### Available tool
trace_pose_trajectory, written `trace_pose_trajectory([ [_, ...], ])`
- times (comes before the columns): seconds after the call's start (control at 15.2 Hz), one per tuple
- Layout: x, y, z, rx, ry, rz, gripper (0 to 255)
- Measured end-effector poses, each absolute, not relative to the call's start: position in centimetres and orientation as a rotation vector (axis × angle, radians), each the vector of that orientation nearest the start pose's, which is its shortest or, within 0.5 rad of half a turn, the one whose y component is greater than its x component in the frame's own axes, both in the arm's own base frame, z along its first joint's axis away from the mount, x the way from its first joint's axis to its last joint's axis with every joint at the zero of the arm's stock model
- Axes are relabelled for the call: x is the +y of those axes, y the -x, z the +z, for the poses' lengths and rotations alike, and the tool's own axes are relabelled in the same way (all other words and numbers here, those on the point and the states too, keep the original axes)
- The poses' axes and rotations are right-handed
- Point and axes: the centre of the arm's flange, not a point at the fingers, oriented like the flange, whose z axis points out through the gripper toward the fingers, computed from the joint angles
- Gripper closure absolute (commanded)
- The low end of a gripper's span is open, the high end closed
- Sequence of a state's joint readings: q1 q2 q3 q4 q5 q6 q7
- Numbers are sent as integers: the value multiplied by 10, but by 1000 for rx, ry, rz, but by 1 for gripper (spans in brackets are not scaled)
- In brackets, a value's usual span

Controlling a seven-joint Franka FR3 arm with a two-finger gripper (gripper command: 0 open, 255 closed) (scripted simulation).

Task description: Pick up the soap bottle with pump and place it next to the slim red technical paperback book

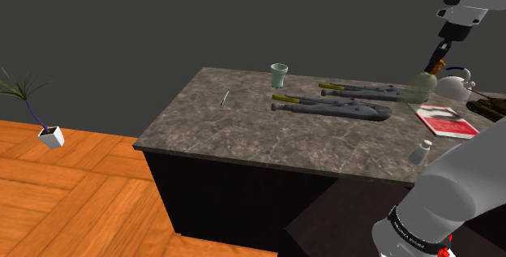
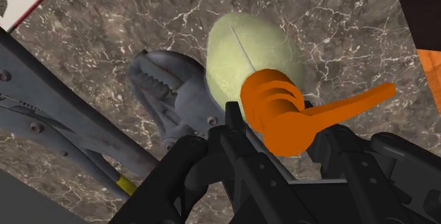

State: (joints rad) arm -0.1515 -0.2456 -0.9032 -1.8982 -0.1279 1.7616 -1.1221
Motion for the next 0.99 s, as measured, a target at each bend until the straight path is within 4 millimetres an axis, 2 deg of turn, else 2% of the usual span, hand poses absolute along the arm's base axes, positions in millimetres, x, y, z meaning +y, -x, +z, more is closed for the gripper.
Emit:
trace_pose_trajectory([
  [0.46, -555, -184, 517, -156, 3124, -100, 255],
  [0.59, -577, -176, 509, -160, 3126, -101, 255],
  [0.79, -594, -173, 492, -163, 3125, -103, 255],
  [0.99, -597, -170, 477, -164, 3125, -105, 255],
])
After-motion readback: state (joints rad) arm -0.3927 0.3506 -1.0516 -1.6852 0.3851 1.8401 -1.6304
